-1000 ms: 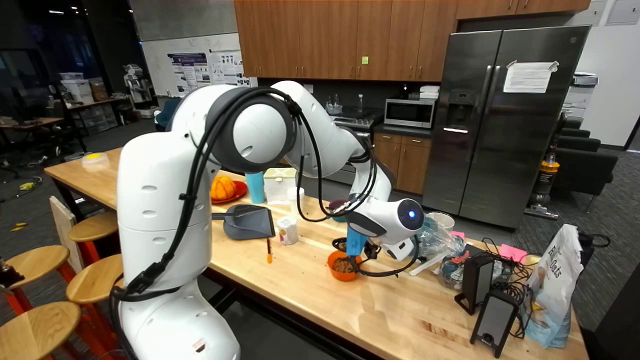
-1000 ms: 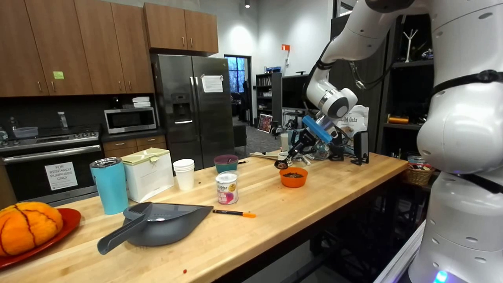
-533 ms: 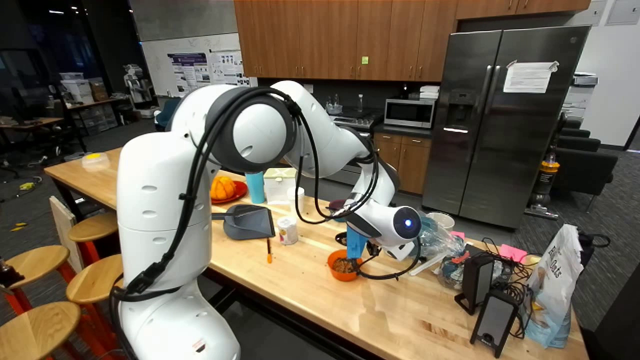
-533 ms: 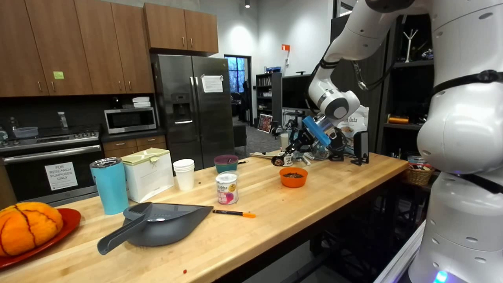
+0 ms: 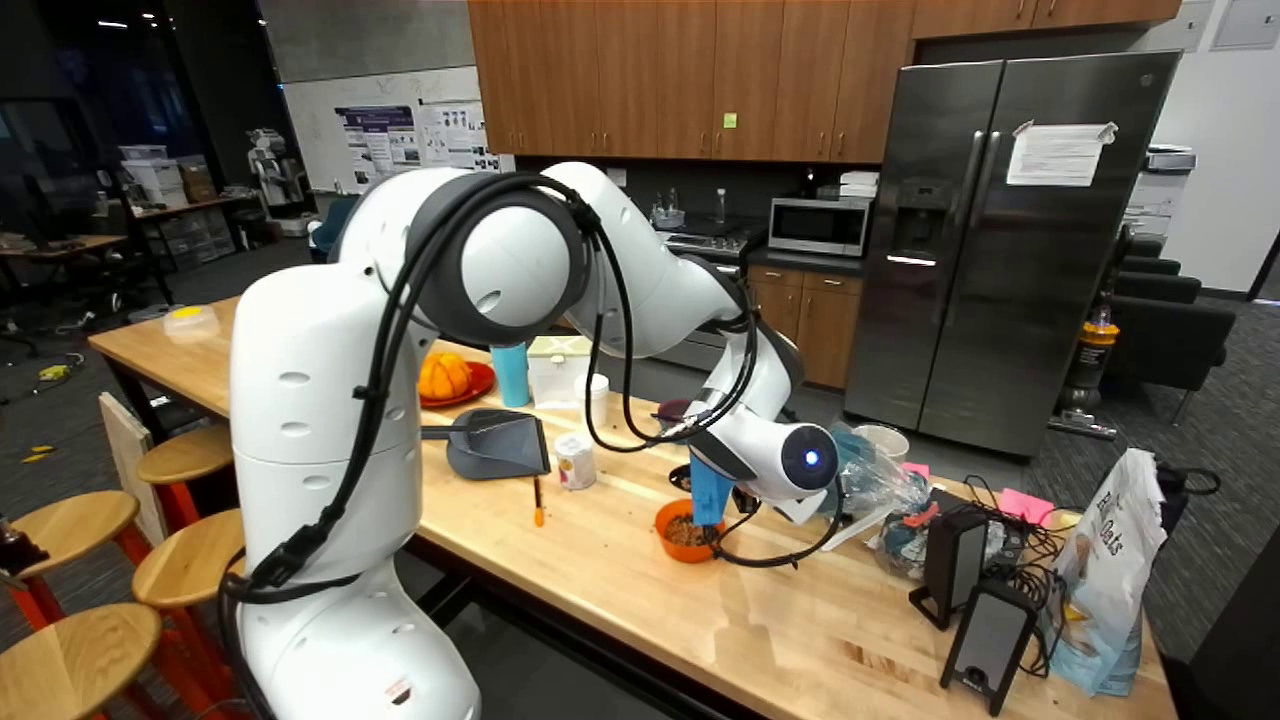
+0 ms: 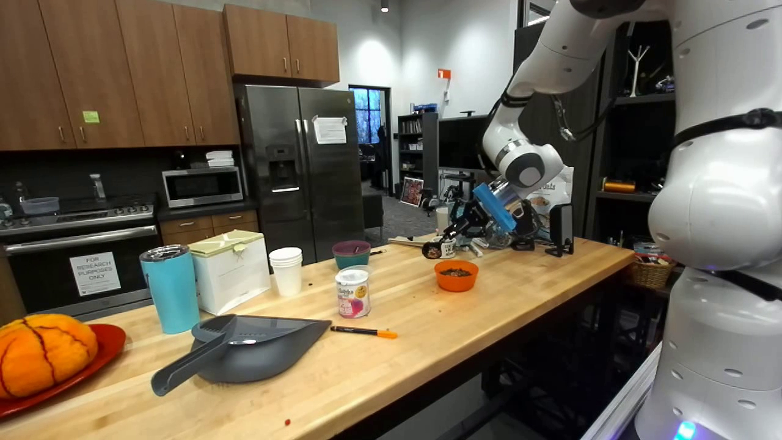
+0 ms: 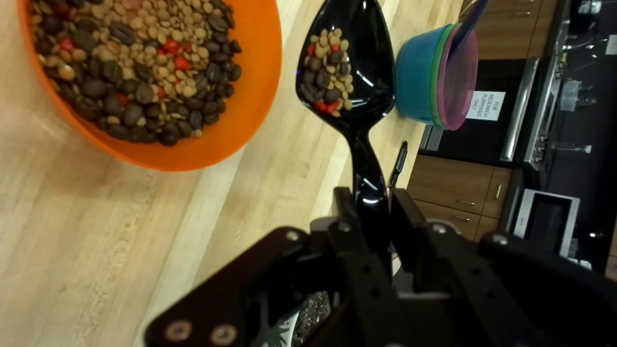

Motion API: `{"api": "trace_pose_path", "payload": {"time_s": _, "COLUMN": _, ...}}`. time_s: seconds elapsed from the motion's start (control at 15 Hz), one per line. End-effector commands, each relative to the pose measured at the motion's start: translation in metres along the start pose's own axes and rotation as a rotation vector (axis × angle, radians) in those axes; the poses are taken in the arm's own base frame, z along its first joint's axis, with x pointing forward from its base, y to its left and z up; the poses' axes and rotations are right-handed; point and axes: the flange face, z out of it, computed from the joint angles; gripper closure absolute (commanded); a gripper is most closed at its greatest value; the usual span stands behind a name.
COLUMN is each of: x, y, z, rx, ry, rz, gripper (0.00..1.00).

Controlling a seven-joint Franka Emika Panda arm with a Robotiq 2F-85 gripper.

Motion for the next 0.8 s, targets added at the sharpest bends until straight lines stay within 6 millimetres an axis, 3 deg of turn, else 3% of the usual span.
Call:
{"api": "trace_pose_path", "payload": {"time_s": 0.0, "x": -0.011, "y": -0.001, "z": -0.013, "rx": 0.044, "ry": -0.001, "rz": -0.035, "gripper": 0.94}}
{"api": "trace_pose_path", "payload": {"time_s": 0.73, "x": -0.020, "y": 0.006, "z": -0.035, "rx": 0.131, "ry": -0.004, "rz": -0.093, "gripper": 0.94}}
